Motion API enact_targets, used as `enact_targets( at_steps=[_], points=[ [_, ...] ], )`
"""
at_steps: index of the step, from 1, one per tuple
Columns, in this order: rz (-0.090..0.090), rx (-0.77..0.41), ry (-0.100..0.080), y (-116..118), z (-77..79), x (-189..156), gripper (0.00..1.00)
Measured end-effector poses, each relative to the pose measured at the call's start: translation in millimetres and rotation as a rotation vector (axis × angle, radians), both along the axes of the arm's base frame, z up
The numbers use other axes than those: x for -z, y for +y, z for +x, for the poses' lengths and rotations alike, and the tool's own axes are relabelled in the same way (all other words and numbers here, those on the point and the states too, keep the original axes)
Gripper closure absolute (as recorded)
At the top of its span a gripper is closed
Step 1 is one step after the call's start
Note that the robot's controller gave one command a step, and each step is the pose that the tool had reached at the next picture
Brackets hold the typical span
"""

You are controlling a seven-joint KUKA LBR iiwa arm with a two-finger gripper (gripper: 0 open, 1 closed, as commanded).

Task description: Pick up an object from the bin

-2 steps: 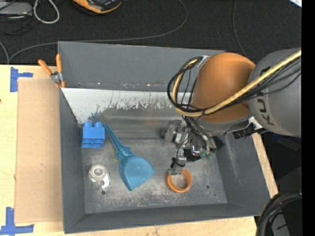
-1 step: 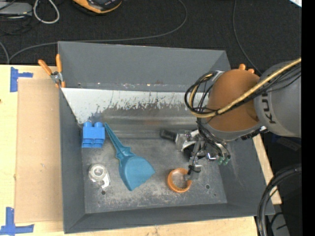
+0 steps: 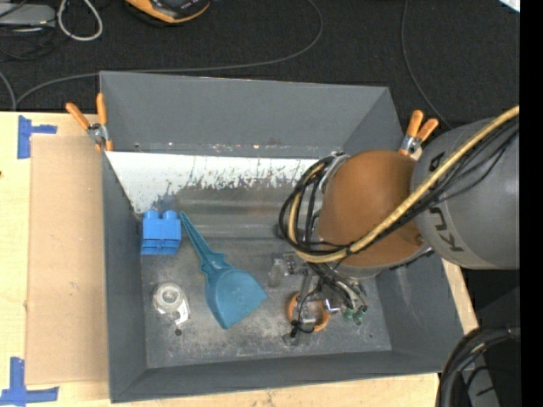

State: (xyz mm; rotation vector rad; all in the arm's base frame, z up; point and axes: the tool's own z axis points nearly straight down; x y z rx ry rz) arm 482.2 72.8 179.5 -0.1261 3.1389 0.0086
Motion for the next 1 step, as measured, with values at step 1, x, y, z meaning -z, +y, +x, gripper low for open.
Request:
enact_targets(
  at_steps=[1],
  points=[
    [-0.008, 0.125, 0.015, -89.4, -7.3, 48.2, 0.0]
  ],
)
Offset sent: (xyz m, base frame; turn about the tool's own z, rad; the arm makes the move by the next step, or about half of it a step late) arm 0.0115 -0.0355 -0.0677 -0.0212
